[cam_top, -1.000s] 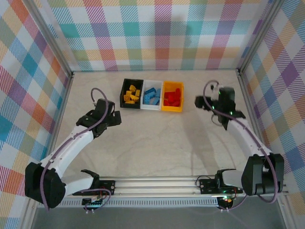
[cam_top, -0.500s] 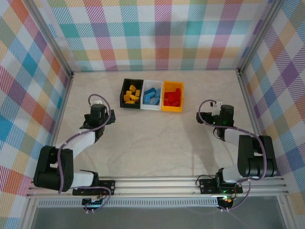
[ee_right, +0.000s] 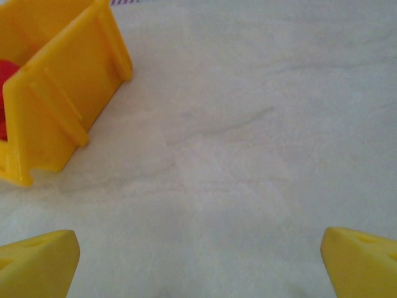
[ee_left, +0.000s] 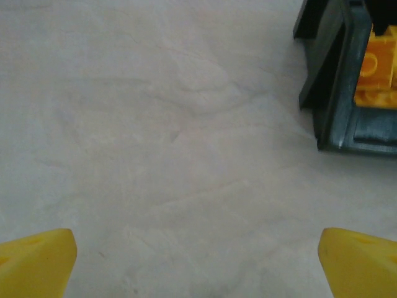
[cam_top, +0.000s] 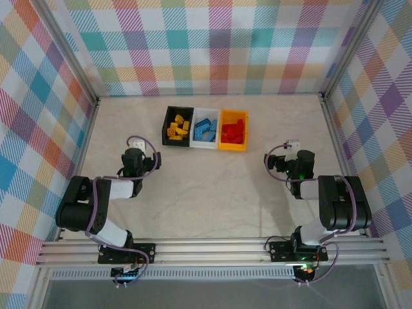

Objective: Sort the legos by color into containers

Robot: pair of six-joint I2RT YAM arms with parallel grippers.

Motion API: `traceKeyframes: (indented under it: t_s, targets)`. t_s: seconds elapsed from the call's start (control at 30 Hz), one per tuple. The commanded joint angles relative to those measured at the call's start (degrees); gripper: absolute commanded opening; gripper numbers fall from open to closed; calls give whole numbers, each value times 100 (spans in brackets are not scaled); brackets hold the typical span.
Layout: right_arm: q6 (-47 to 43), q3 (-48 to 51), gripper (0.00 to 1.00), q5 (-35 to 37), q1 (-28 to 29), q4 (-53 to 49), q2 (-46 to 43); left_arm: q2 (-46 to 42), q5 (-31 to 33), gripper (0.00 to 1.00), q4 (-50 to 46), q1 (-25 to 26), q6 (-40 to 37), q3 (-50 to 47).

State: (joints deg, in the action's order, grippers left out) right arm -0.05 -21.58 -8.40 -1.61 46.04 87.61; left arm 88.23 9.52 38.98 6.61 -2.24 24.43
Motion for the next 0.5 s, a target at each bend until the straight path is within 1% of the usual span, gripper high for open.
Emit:
traceKeyframes:
  t_s: [0.0,0.03,0.47]
  targets:
    - [71,-237,100,303,55,85,44,145,-456,100,632,-245,27,10]
    - [75,-241,100,312,65,56,32,147,-517,100,618,-307,59,17]
    - [60,-223,100,322,67,98,26,136,-506,100,657,-301,57,-8]
